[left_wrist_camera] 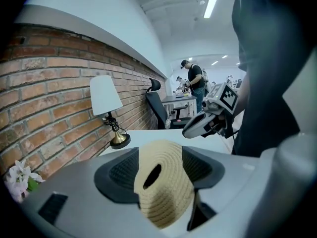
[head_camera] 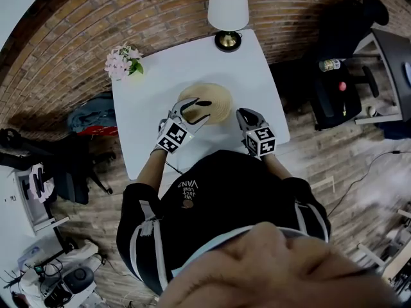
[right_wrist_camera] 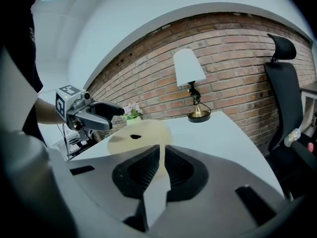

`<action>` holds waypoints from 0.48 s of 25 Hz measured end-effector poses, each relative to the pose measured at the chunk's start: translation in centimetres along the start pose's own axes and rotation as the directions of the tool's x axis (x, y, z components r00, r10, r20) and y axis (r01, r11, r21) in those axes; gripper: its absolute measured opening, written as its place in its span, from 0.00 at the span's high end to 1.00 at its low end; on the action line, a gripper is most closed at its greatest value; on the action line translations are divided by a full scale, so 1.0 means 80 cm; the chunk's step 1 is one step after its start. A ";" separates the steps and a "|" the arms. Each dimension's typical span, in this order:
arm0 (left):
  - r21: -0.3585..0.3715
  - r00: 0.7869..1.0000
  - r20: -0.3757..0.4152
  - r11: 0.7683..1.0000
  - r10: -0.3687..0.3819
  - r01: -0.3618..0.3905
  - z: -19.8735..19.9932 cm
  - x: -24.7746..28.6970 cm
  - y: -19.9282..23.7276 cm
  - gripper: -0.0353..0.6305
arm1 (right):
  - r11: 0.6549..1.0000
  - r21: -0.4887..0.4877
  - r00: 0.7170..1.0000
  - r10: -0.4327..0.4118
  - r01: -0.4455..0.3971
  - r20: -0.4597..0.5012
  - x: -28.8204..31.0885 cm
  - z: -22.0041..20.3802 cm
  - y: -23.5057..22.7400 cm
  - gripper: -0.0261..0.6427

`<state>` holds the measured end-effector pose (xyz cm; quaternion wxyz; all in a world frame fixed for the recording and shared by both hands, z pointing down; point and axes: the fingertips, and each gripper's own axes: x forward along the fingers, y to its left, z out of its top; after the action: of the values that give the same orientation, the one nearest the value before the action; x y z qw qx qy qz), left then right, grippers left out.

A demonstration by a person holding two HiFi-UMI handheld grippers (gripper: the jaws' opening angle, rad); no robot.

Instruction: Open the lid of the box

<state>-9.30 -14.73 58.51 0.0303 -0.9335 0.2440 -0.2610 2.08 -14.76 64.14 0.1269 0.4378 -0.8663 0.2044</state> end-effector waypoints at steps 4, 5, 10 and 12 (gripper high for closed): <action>0.037 0.997 -0.045 0.998 -0.057 0.058 -0.019 0.009 -0.012 0.49 | 0.999 -0.032 0.999 0.028 -0.029 -0.025 0.005 -0.007 0.005 0.95; 0.057 0.995 -0.068 0.996 -0.068 0.072 -0.023 0.011 -0.015 0.48 | 0.999 -0.033 0.999 0.034 -0.035 -0.030 0.006 -0.009 0.006 0.95; 0.122 0.984 -0.142 0.984 -0.109 0.127 -0.034 0.017 -0.025 0.43 | 0.998 -0.032 0.997 0.050 -0.052 -0.066 0.010 -0.019 0.006 0.87; 0.140 0.978 -0.167 0.979 -0.123 0.147 -0.039 0.019 -0.028 0.43 | 0.997 -0.036 0.994 0.059 -0.063 -0.094 0.013 -0.026 0.007 0.75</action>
<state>-8.72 -13.25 62.35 0.0637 -0.9194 0.1608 -0.3533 1.05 -14.25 66.23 0.1693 0.3987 -0.8762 0.2112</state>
